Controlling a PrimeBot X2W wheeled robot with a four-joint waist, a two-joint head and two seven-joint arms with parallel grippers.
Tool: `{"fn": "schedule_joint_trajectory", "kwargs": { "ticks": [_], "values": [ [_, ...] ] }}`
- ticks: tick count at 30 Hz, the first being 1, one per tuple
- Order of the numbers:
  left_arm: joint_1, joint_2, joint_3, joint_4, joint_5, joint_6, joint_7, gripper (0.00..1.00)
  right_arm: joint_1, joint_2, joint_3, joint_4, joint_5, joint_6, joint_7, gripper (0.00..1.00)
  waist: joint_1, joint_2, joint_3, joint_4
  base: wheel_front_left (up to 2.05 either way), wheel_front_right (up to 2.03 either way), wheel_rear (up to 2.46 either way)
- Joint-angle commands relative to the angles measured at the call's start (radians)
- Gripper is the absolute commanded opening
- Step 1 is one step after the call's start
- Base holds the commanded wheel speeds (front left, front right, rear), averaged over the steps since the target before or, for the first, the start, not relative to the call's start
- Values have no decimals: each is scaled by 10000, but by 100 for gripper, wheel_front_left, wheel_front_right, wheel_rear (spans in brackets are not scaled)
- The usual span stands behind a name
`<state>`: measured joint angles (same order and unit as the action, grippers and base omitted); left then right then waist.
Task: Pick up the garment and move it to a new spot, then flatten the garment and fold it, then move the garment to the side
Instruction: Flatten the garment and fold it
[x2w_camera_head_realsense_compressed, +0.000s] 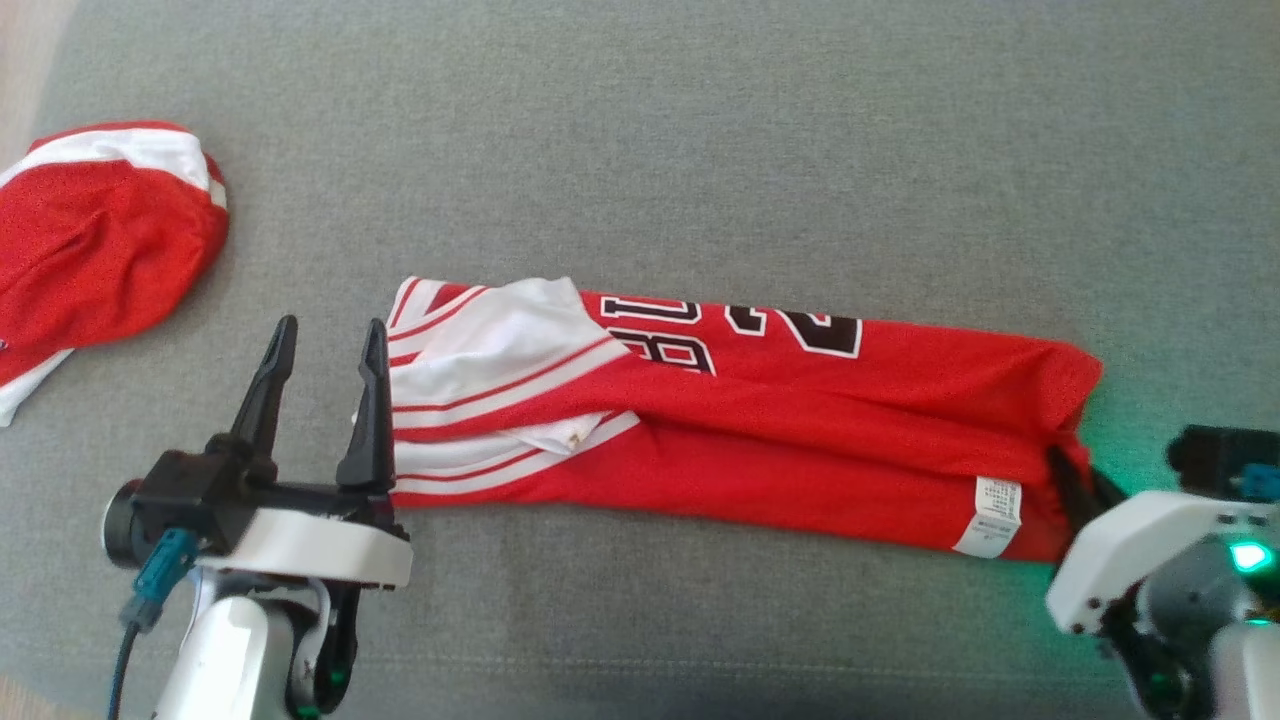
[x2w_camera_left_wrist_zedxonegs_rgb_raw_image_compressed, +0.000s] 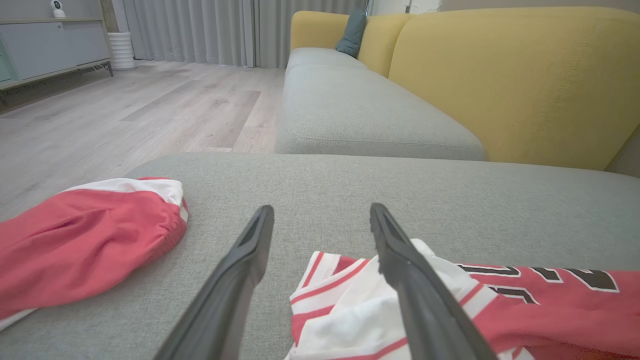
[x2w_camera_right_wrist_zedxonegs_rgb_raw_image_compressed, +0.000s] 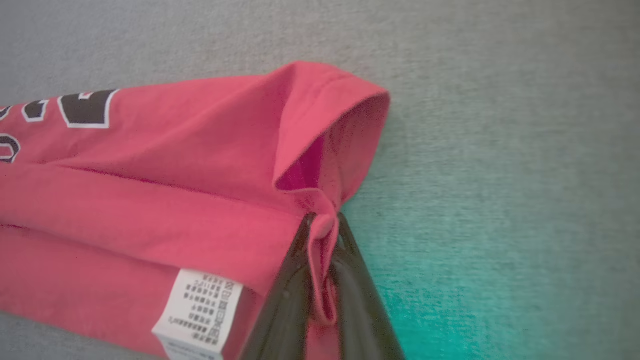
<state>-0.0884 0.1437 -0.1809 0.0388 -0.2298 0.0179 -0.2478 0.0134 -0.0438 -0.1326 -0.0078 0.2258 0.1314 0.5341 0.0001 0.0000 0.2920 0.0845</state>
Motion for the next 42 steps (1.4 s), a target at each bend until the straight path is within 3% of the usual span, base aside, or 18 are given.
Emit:
{"fn": "schedule_joint_trajectory", "kwargs": {
  "ticks": [1,10,14,20,26,30,36,42],
  "values": [
    [-355,100,389,-247,75,62,-88,100,-29,-70,-150,-503,-72,-7,32,0,-1,0,-36,-34,0,0,0],
    [-262,59,348,-331,95,126,-115,100,-130,-881,-2088,-1367,-229,-7,349,0,-1,0,-205,-240,0,0,0],
    [-239,74,338,-337,94,145,-120,100,-203,-1225,-2049,-1613,-96,-7,450,0,-1,0,-300,-328,0,0,0],
    [-167,87,283,-321,108,177,-122,100,-608,-1087,-864,-2609,120,-7,789,0,-1,0,-522,-458,0,0,0],
    [-136,131,204,-293,102,191,-83,100,-1297,-380,1085,-3323,419,-7,1136,0,-1,0,-775,-501,0,0,0],
    [-177,135,125,-216,63,156,-47,100,-1704,-100,2642,-2446,1042,-7,703,0,-1,0,-849,-378,0,0,0],
    [-290,119,-68,-187,99,140,48,100,-2244,-68,5060,-550,3118,-7,-927,0,-1,0,-715,55,0,0,0],
    [-425,113,-149,-70,103,147,28,100,-2978,-66,6312,1291,4525,-7,-2604,0,-1,0,-559,415,0,0,0]
  ]
}}
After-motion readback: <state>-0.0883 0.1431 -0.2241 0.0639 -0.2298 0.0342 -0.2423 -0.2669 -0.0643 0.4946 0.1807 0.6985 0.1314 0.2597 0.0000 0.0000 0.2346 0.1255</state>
